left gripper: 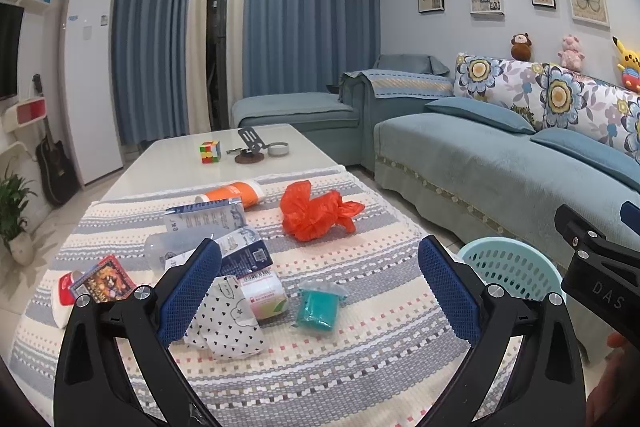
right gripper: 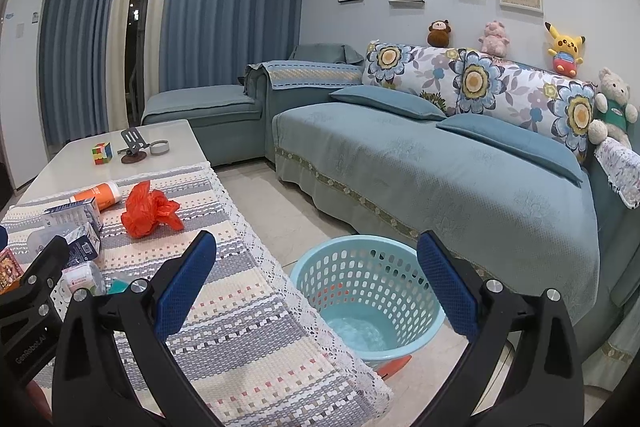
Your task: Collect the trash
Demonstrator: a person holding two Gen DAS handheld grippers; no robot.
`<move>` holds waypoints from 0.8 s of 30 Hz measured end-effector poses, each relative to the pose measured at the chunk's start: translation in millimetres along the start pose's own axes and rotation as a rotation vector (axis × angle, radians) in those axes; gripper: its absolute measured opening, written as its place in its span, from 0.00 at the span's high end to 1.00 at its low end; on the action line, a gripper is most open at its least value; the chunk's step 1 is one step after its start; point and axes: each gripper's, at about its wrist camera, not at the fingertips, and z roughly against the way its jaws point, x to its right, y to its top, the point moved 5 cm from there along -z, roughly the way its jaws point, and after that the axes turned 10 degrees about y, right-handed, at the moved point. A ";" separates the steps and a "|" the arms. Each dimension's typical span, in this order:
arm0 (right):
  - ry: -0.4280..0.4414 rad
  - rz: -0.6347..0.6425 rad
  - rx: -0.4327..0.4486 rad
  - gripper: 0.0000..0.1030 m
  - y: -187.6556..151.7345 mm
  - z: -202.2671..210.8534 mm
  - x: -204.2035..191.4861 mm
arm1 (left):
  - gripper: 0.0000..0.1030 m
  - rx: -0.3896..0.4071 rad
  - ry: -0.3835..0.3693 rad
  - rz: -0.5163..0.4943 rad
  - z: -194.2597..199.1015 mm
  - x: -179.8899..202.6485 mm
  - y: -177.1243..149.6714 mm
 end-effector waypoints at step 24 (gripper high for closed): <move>0.009 -0.003 -0.014 0.08 -2.1 -3.6 0.7 | 0.07 0.002 -0.003 0.000 -0.3 0.6 -1.5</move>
